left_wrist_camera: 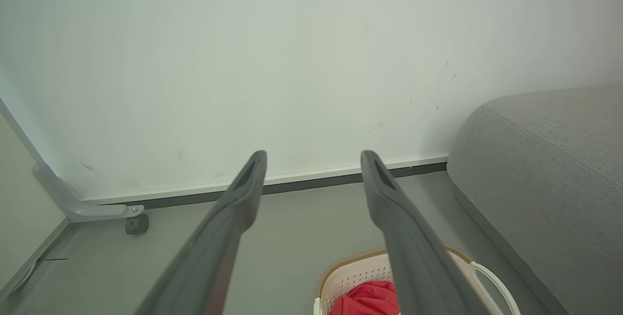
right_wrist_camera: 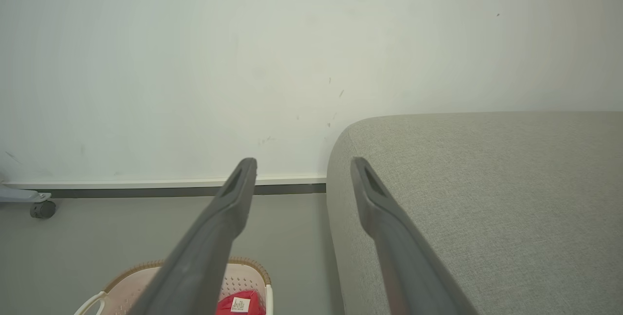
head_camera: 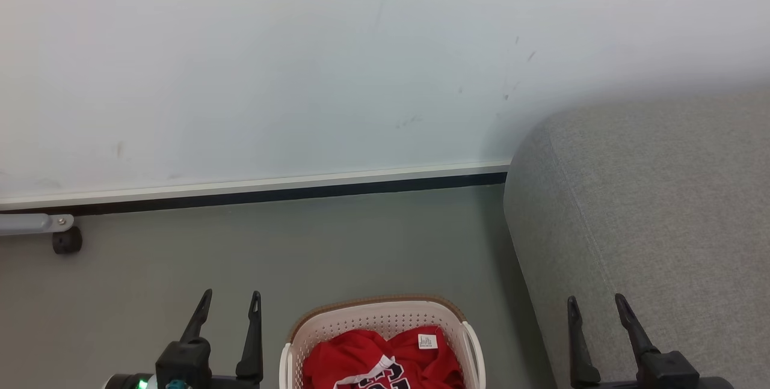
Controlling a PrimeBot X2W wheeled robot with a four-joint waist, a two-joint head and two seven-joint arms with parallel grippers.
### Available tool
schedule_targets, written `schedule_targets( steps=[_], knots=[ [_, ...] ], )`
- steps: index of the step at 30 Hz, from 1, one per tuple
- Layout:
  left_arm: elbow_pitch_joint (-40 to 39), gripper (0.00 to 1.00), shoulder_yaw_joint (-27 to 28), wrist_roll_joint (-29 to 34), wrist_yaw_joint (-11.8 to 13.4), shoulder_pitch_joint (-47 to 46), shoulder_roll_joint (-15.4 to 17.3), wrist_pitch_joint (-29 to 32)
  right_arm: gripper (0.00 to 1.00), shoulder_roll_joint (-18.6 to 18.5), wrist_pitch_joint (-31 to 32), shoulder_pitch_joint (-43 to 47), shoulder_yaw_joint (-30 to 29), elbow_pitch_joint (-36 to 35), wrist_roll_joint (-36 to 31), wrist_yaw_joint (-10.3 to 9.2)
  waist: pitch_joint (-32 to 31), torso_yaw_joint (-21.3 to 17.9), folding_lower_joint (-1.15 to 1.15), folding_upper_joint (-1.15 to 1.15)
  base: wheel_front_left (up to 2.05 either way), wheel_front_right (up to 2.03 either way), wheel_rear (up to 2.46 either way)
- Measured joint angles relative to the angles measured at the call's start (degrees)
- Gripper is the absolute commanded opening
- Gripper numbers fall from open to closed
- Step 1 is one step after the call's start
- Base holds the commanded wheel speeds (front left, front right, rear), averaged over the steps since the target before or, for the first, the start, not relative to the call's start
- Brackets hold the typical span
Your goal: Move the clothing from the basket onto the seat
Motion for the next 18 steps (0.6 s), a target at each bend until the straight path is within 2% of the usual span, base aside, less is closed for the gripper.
schedule_targets(
  steps=[18],
  knots=[
    [0.67,1.0,0.59,0.83,-0.77,0.17,-0.47,0.0,1.0,0.08,0.0,0.28,-0.24,0.05,0.01,0.0,-0.17,0.17,0.0,0.0,0.0,0.0,0.0]
  ],
)
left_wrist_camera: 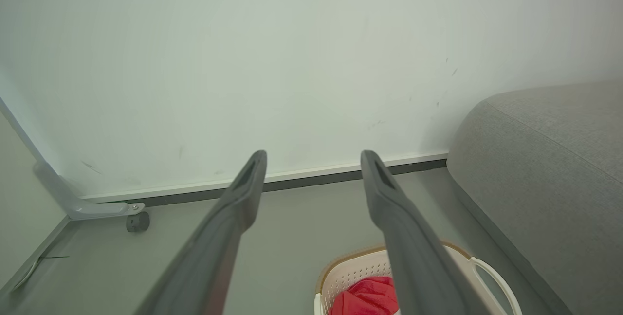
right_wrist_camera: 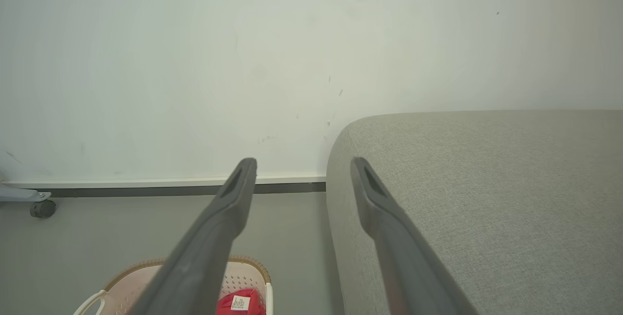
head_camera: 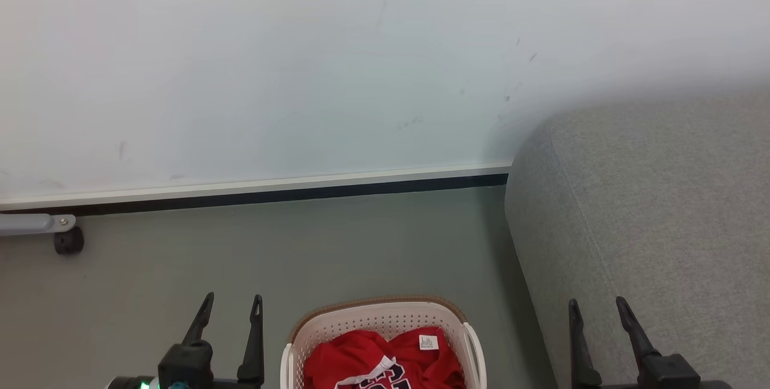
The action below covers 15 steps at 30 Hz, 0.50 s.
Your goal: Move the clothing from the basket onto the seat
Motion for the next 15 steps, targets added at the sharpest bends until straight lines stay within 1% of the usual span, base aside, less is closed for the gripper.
schedule_targets(
  steps=[8,15],
  knots=[
    [-0.18,1.0,-0.09,0.68,-0.6,1.16,0.15,0.0,1.0,0.1,0.0,0.96,0.1,-0.89,0.0,0.0,1.14,0.07,0.0,0.0,0.0,0.0,0.0],
    [-0.96,1.0,-1.25,2.4,-2.08,0.79,0.51,0.0,1.0,0.13,-0.01,0.89,-0.52,-3.81,-0.08,0.0,4.12,-0.2,0.0,0.0,0.0,0.0,0.0]
  ],
)
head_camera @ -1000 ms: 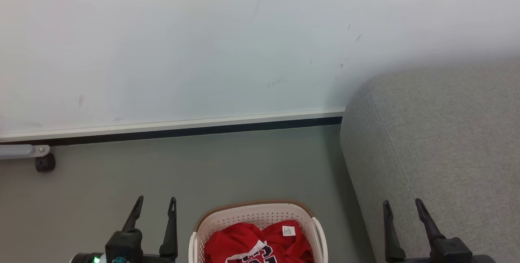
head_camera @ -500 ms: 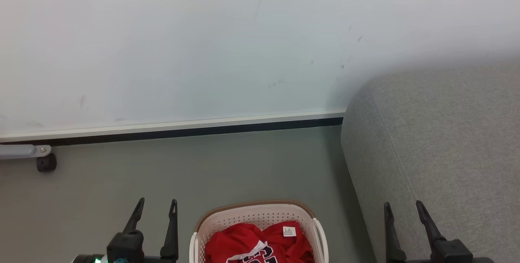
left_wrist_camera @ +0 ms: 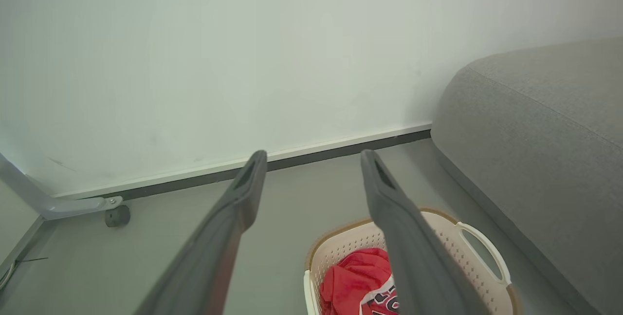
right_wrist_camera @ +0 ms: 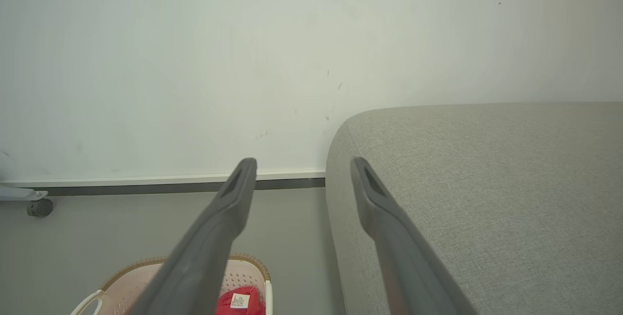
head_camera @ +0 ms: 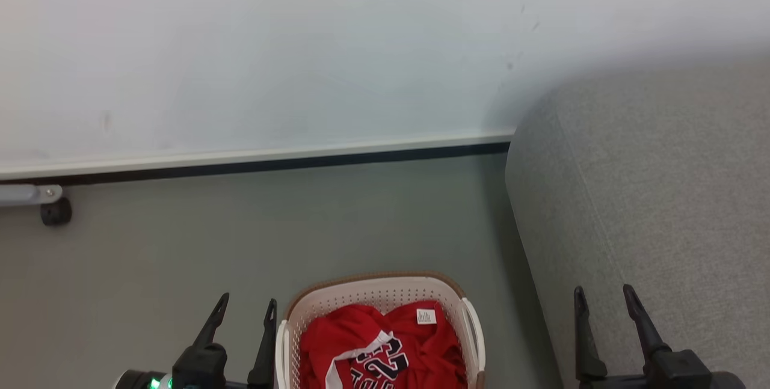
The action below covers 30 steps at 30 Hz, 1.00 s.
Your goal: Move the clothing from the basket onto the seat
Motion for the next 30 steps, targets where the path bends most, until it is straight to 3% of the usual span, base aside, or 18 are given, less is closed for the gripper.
schedule_targets(
  steps=[20,30],
  knots=[
    [9.01,1.0,-6.28,4.77,-4.03,-9.56,0.11,0.01,1.0,0.26,-0.31,-2.96,-1.72,-10.42,-3.67,0.0,15.06,-4.86,0.02,0.0,0.0,0.0,0.0],
    [15.03,1.0,-9.25,8.96,-6.06,-17.55,2.19,1.68,1.0,0.38,-0.42,-7.43,-0.08,-14.21,-4.47,0.0,23.39,-8.7,0.01,0.01,0.0,0.0,0.0]
  ],
)
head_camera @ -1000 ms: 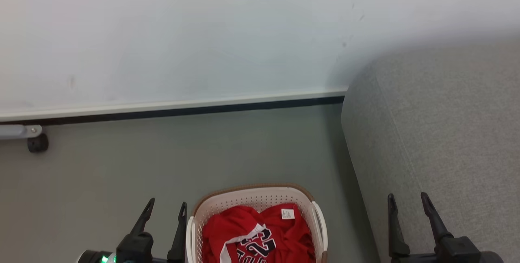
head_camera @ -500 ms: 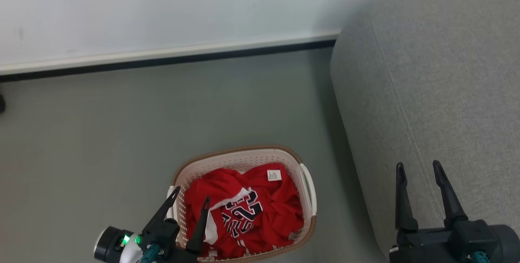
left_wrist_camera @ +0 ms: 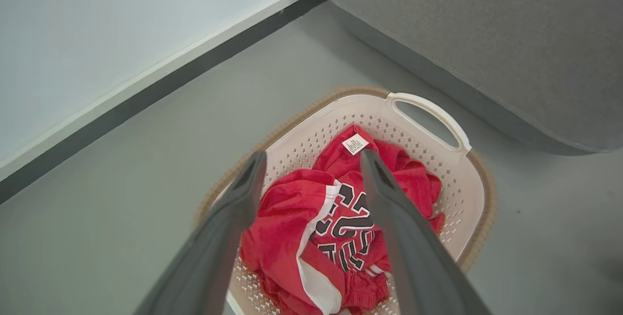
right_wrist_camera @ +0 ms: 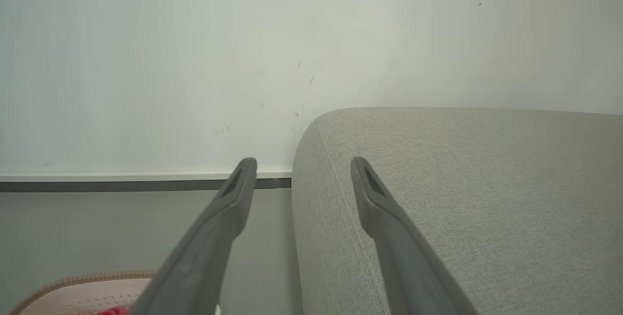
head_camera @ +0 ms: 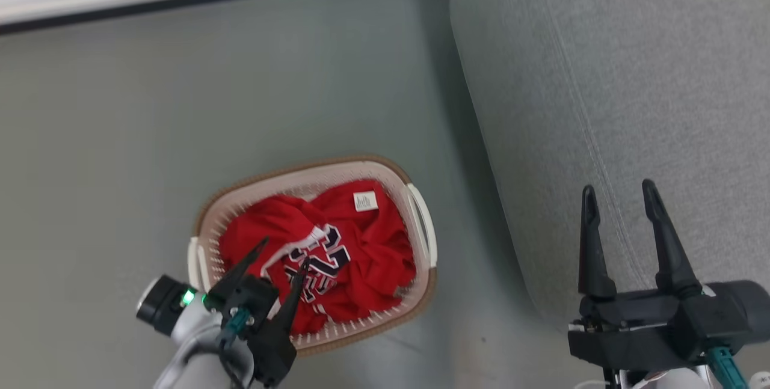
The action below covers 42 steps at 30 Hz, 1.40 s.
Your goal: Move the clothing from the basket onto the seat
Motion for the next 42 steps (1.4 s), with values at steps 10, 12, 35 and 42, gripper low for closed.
schedule_targets(
  steps=[10,12,35,42],
  knots=[
    [3.79,1.0,-2.72,3.61,-1.47,-8.42,0.96,1.18,1.0,0.0,0.0,-5.31,2.31,-3.41,1.81,0.0,8.76,-2.65,0.0,0.0,0.0,0.0,0.0],
    [4.55,1.0,-2.92,4.11,-1.48,-9.9,1.13,1.21,1.0,-0.01,0.0,-6.54,2.61,-4.08,2.19,0.0,10.52,-3.1,0.0,0.0,0.0,0.0,0.0],
    [9.51,1.0,-2.99,9.12,-1.0,-25.21,4.7,1.92,1.0,-0.02,-0.01,-18.53,4.02,-9.85,6.3,0.0,30.28,-6.43,-0.01,0.0,0.0,0.0,0.0],
    [12.39,1.0,-2.97,10.01,1.33,-26.17,4.71,1.75,1.0,-0.03,-0.01,-20.03,4.14,-8.14,6.7,0.0,33.75,-6.79,0.0,0.01,0.0,0.0,0.0]
  ],
)
